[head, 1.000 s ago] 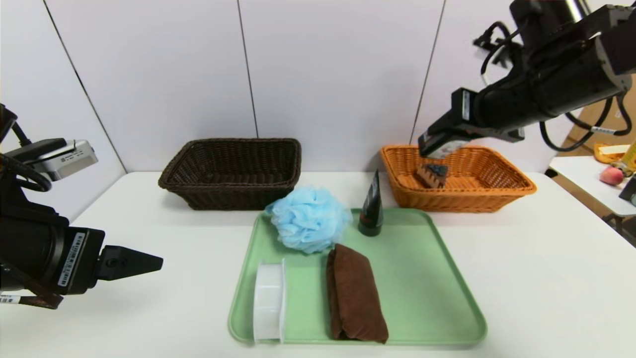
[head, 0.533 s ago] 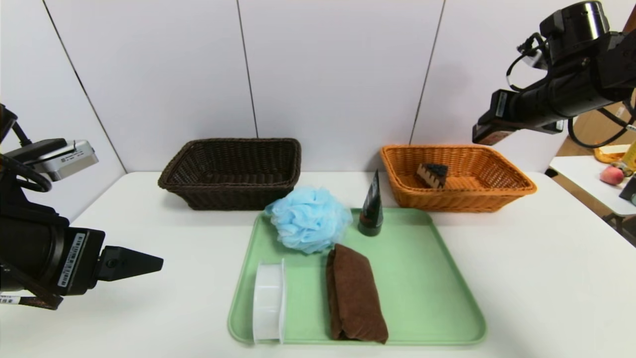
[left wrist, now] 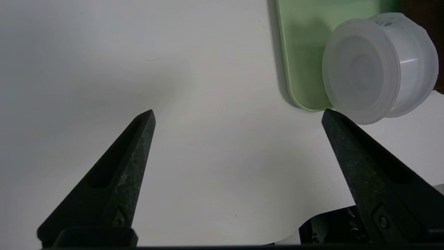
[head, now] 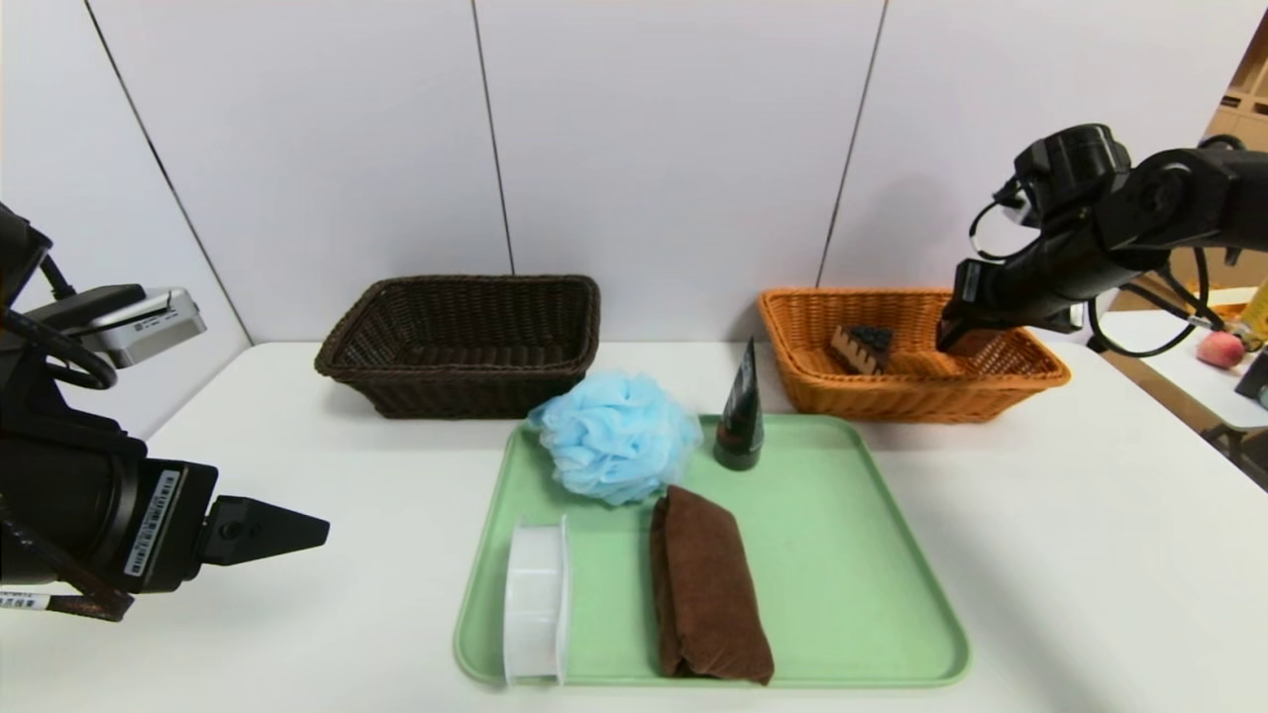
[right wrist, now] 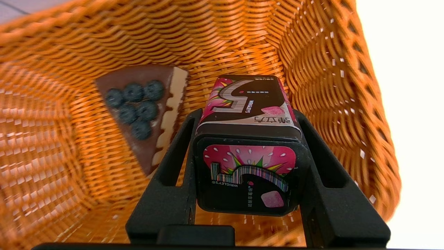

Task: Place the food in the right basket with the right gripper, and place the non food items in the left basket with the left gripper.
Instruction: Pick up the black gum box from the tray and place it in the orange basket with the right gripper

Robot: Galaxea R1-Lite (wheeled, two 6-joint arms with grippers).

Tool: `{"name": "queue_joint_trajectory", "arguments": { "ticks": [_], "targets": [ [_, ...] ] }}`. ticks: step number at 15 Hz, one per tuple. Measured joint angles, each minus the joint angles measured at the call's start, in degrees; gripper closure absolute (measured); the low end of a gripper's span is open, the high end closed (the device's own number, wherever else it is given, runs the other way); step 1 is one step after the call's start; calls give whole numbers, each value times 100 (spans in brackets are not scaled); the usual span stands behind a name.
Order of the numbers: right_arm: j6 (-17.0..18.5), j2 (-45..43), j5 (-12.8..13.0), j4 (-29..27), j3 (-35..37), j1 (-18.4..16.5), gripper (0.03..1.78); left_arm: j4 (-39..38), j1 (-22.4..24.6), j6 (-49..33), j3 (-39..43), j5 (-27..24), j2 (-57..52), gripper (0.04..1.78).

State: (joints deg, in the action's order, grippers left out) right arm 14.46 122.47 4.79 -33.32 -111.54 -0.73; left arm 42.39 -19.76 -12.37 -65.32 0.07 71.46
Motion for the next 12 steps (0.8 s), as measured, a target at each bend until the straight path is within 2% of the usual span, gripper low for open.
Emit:
{"name": "queue_joint_trajectory", "arguments": {
  "ticks": [3, 5, 9, 12],
  "targets": [
    [6, 272, -20, 280, 0, -32, 102, 0, 0, 0, 0, 0, 12, 13],
    [12, 356, -199, 293, 0, -37, 102, 2, 0, -2, 0, 2, 15, 13],
    [10, 389, -229, 289, 0, -39, 67, 4, -2, -2, 38, 0, 4, 13],
    [-2, 226, -232, 278, 0, -28, 48, 2, -2, 0, 22, 9, -35, 13]
  ]
}}
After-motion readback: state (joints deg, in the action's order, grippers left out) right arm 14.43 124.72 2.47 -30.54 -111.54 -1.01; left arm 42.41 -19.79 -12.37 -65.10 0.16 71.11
